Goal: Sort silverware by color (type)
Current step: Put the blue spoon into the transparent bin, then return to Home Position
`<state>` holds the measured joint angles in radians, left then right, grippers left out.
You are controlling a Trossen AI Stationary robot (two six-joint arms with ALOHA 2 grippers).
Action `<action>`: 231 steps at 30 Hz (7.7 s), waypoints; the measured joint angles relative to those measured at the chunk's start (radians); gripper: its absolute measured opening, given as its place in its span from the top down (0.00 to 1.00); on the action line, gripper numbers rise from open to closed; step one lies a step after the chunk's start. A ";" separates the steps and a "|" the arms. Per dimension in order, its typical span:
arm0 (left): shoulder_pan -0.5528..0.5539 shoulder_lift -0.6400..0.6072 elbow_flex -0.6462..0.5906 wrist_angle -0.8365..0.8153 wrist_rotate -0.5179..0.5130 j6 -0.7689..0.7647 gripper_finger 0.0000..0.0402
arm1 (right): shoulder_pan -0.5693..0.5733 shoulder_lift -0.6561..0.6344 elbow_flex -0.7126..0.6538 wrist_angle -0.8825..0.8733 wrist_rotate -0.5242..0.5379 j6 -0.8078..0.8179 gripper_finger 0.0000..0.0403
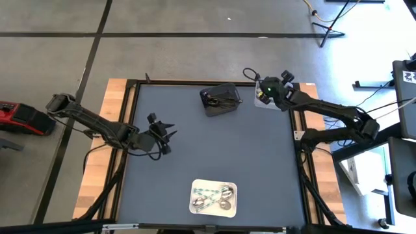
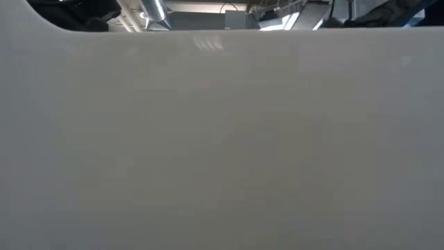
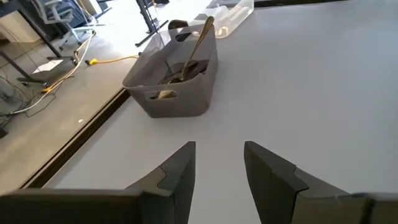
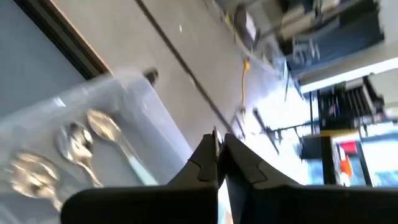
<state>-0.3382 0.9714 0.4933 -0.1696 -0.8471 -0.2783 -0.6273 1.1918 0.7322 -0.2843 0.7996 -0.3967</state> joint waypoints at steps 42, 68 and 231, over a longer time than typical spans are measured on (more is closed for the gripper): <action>0.432 -0.350 -0.108 0.121 0.586 0.337 0.67 | 0.051 -0.078 0.039 0.068 -0.754 0.114 0.54; 0.405 -0.634 -0.453 0.364 0.705 0.207 0.89 | 0.051 -0.723 -0.521 0.414 -1.133 0.345 0.94; 0.400 -0.932 -0.485 0.185 0.805 0.308 0.99 | 0.529 -1.153 -0.725 0.313 -0.722 0.444 0.99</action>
<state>0.0620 0.0399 0.0078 0.0154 -0.0422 0.0296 -0.0983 0.0391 0.0071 0.0284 0.0780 0.0471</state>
